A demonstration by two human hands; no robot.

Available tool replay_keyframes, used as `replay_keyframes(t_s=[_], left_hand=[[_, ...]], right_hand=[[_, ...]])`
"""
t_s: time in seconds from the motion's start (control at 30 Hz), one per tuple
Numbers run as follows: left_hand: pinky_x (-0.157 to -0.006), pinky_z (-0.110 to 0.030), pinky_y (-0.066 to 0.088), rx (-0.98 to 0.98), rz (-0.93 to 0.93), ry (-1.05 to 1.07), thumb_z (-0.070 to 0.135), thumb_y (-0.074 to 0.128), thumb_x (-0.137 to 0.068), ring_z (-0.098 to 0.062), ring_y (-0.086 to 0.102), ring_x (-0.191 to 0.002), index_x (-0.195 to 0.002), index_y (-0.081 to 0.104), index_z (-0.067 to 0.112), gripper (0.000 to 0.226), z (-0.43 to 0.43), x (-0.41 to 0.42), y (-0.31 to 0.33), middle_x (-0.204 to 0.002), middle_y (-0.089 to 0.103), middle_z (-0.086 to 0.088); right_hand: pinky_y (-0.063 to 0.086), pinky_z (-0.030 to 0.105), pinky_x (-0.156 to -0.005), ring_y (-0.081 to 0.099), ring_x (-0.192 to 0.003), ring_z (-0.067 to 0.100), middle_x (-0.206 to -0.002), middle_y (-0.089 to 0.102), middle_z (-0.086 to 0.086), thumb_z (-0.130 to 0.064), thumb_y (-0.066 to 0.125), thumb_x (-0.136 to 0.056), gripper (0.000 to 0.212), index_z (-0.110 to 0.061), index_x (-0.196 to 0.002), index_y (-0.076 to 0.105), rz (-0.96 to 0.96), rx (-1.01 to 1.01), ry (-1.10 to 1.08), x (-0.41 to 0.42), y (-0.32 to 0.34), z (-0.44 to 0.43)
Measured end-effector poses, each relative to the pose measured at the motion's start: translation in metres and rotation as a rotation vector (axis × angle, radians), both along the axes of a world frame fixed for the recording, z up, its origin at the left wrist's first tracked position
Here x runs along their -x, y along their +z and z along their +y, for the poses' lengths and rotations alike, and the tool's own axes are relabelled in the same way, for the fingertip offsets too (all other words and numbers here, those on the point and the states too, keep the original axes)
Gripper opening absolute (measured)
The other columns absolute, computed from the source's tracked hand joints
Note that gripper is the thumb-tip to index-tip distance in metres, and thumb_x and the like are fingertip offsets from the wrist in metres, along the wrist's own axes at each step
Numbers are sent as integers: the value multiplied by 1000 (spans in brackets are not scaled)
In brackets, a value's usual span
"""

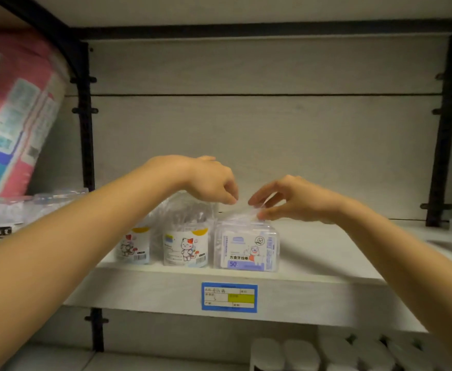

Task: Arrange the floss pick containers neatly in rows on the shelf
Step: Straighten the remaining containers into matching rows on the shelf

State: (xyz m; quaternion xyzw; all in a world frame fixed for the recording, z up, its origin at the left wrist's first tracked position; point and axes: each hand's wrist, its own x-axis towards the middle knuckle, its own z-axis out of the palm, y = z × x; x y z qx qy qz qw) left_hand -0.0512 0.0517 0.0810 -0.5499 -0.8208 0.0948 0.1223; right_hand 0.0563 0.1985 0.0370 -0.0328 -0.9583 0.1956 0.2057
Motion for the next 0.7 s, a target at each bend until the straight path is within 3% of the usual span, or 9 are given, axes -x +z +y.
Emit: replay_keyframes(t_s=[0.1,0.27,0.47,0.6,0.7], left_hand=[[-118,-38,-1,46,7,-4,36,40,-97,-11,44,-129,-125,57,28,34,6,-2,-2,-130,59,7],[-118,-39,-3,103,-26,-27,38,39,-96,-11,47,-125,-124,59,27,36,8,-7,-6,-127,61,7],[-118,-40,-3,121,-33,-33,37,41,-96,-10,49,-123,-124,59,27,34,8,-13,-11,-124,63,6],[-118,-38,8,79,27,-6,39,39,-96,-14,52,-119,-121,60,27,35,10,-13,-16,-120,65,4],[-114,-34,20,-63,266,-11,42,34,-96,-18,51,-121,-124,57,29,38,17,-14,-17,-125,63,2]], right_hand=[[55,13,-68,64,-89,17,-106,65,7,-5,67,-82,31,-6,-113,65,-65,171,32,-1,-2,2],[56,20,-78,65,-95,17,-110,65,6,-8,59,-88,25,-9,-113,64,-202,305,76,-2,-3,7],[55,15,-69,63,-90,12,-109,65,7,-8,54,-91,25,-7,-115,62,-203,387,117,-3,-8,8],[55,20,-76,60,-102,15,-117,62,3,-16,50,-94,29,-12,-122,58,-150,227,73,-5,-15,2],[44,15,-85,54,-116,14,-129,57,0,-23,47,-95,36,-16,-130,51,20,16,10,-18,-18,4]])
